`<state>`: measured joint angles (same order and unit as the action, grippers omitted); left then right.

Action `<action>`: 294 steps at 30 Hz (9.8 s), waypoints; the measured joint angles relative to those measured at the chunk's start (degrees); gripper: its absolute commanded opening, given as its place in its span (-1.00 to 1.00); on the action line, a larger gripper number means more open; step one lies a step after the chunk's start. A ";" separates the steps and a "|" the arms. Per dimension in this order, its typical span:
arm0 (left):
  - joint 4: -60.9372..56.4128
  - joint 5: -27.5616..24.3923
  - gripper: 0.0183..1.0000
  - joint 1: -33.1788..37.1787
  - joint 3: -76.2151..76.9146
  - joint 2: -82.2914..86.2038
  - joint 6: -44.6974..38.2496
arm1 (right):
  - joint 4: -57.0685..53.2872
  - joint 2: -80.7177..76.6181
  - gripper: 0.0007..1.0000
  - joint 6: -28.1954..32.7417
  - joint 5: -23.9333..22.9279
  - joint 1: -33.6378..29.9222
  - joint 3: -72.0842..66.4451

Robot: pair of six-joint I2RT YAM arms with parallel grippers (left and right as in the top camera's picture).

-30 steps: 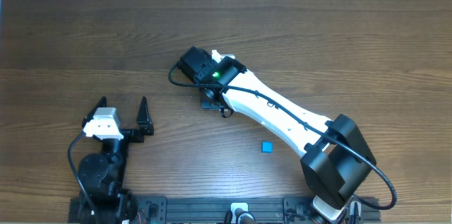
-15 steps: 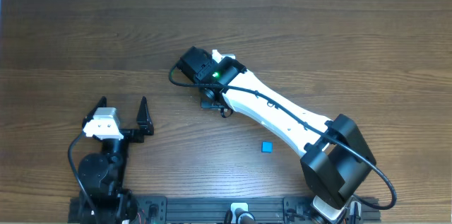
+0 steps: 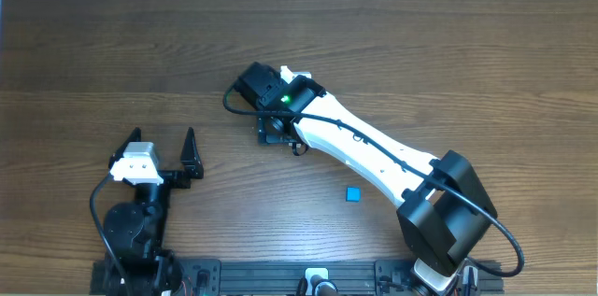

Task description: Stack Cubes

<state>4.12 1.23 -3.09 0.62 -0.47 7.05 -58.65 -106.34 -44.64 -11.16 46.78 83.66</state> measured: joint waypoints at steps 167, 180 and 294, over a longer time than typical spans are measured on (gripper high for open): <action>0.00 0.00 1.00 0.00 0.00 0.00 0.00 | 1.86 5.05 -0.92 3.26 -0.33 -0.24 -1.68; 0.00 0.00 1.00 0.00 0.00 0.00 0.00 | 1.79 4.37 -0.53 3.30 -0.28 -0.20 -1.57; 0.00 0.00 1.00 0.00 0.00 0.00 0.00 | 52.74 105.44 0.98 44.89 6.38 -46.27 -80.83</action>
<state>4.12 1.23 -3.09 0.62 -0.47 7.05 -5.91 -0.91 0.25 -4.78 0.51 2.83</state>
